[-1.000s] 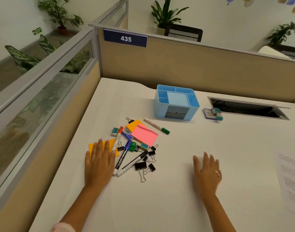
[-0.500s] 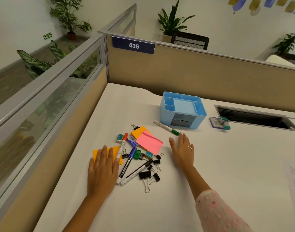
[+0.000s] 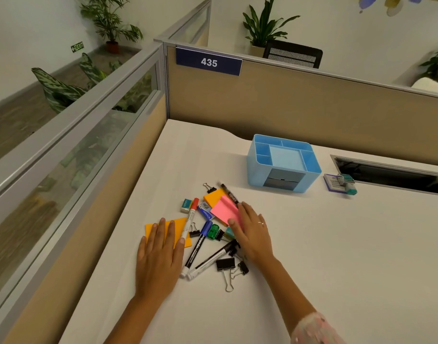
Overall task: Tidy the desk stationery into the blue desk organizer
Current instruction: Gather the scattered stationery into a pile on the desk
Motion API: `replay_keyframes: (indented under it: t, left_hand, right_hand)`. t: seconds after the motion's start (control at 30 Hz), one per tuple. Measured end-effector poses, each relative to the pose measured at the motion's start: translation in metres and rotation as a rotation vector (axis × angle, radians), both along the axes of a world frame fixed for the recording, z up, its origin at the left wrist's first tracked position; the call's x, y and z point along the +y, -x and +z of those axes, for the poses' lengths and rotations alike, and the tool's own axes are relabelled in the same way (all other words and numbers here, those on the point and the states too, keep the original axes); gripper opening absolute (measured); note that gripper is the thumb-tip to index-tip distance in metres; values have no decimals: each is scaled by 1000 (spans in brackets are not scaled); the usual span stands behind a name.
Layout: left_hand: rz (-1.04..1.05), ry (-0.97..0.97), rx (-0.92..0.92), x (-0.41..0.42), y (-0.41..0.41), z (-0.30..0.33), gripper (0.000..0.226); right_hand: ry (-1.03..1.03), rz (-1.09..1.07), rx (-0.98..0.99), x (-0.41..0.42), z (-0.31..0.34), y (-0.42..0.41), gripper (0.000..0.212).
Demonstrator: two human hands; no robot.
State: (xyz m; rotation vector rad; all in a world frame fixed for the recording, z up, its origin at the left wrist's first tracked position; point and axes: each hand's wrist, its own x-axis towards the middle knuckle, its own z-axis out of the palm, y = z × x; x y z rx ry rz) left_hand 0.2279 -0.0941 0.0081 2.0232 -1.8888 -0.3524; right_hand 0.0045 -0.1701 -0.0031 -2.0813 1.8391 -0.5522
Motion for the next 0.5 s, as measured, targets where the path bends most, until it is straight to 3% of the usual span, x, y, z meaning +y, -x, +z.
replay_keyframes:
  t: [0.2, 0.5]
  left_hand:
    - [-17, -7, -34, 0, -3, -9, 80]
    - [12, -20, -59, -16, -11, -5, 90]
  right_hand:
    - [-19, 1, 90, 8, -5, -32, 91]
    - [-15, -50, -12, -5, -4, -75, 77]
